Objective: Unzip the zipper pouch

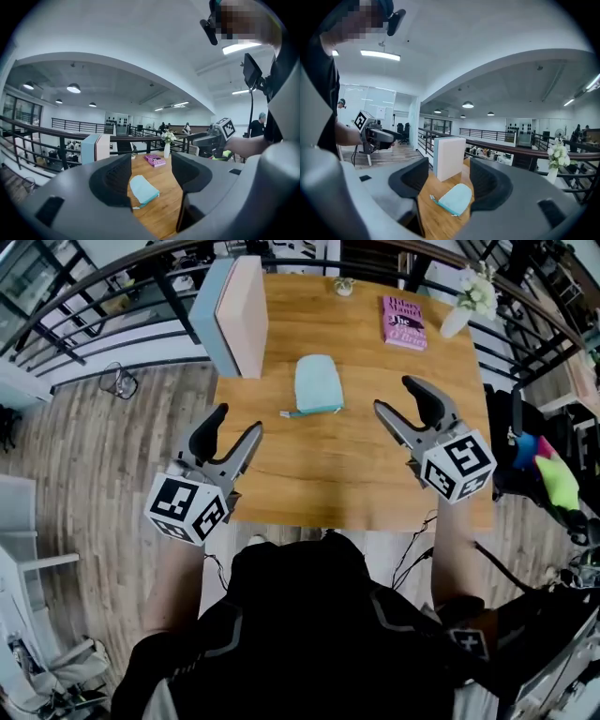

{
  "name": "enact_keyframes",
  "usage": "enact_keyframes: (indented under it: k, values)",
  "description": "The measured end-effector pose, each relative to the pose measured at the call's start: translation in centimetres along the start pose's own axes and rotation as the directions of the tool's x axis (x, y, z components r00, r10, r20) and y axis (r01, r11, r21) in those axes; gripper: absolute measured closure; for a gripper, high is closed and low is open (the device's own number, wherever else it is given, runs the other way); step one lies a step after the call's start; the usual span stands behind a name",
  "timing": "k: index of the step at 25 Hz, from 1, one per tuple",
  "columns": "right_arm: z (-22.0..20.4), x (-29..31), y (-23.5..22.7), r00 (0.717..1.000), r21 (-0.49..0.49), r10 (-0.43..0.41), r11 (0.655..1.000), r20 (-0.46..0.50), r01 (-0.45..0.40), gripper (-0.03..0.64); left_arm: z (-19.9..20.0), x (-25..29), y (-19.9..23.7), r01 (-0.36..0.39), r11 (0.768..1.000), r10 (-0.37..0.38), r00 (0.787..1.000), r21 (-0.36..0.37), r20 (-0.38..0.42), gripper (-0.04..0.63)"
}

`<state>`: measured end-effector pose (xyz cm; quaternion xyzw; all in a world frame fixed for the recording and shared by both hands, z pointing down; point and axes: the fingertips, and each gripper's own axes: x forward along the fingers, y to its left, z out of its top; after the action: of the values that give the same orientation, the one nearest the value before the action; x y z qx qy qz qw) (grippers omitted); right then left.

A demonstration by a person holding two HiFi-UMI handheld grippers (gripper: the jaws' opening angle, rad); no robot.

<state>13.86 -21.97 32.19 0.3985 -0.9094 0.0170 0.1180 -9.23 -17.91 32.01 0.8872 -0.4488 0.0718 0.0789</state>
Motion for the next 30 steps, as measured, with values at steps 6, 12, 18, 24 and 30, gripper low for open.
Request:
enact_keyframes:
  k: [6, 12, 18, 24, 30]
  values:
    - [-3.6, 2.9, -2.1, 0.994, -0.032, 0.094, 0.995, -0.063, -0.096, 0.341, -3.4, 1.2, -0.2, -0.093, 0.995, 0.090, 0.994, -0.043, -0.063, 0.313]
    - [-8.5, 5.6, -3.9, 0.968, -0.124, 0.172, 0.973, -0.180, -0.196, 0.362, -6.0, 1.8, -0.9, -0.176, 0.979, 0.163, 0.979, -0.100, -0.126, 0.311]
    - [-13.1, 8.4, -5.1, 0.951, -0.183, 0.221, 0.948, -0.214, -0.262, 0.398, -8.1, 1.9, -1.1, -0.245, 0.962, 0.223, 0.960, -0.120, -0.172, 0.313]
    - [-18.2, 11.2, -4.4, 0.896, -0.197, 0.319, 0.900, -0.310, -0.389, 0.407, -10.0, 1.9, -2.4, -0.267, 0.957, 0.237, 0.944, -0.109, -0.231, 0.313]
    - [-23.6, 14.7, -4.4, 0.833, -0.217, 0.364, 0.850, -0.418, -0.480, 0.405, -11.6, 1.4, -2.7, -0.337, 0.939, 0.303, 0.906, -0.071, -0.295, 0.311]
